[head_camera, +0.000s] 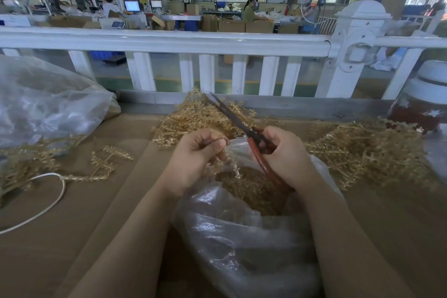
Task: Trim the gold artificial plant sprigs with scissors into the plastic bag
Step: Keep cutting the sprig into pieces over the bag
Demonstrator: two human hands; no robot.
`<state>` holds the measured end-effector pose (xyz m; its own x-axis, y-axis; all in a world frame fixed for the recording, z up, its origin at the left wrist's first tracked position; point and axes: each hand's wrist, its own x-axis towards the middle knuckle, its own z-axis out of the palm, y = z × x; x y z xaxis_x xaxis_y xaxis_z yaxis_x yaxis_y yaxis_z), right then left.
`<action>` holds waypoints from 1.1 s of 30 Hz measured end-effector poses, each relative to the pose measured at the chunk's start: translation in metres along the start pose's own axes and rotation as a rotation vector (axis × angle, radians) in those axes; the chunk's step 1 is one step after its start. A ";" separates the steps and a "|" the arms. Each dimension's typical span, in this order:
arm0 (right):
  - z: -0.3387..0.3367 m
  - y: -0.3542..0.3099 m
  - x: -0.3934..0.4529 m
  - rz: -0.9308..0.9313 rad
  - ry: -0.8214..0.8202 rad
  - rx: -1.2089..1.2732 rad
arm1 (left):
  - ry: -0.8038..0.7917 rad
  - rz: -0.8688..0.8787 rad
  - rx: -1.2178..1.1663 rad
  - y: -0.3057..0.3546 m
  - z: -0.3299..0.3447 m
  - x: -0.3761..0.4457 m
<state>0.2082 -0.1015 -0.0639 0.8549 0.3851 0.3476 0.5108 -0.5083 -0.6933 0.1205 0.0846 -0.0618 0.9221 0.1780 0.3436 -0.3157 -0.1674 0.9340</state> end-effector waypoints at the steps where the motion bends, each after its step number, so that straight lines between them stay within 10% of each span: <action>1: -0.001 0.000 0.002 0.013 -0.006 0.038 | 0.006 -0.005 -0.013 -0.001 0.001 0.000; 11: 0.004 -0.011 0.000 0.044 -0.190 0.375 | 0.051 0.011 -0.057 0.001 0.013 0.001; 20: -0.001 -0.005 0.001 0.094 -0.028 0.610 | 0.215 -0.027 -0.001 0.000 0.003 0.003; 26: -0.006 -0.004 0.002 0.094 0.032 0.758 | -0.096 -0.273 -0.256 -0.003 0.000 0.003; 33: -0.007 -0.012 -0.003 0.108 0.020 0.814 | -0.261 -0.160 -0.273 0.001 0.004 -0.001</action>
<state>0.1997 -0.1019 -0.0524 0.9008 0.3487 0.2586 0.2069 0.1789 -0.9619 0.1202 0.0803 -0.0615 0.9790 -0.0775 0.1885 -0.1793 0.1124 0.9773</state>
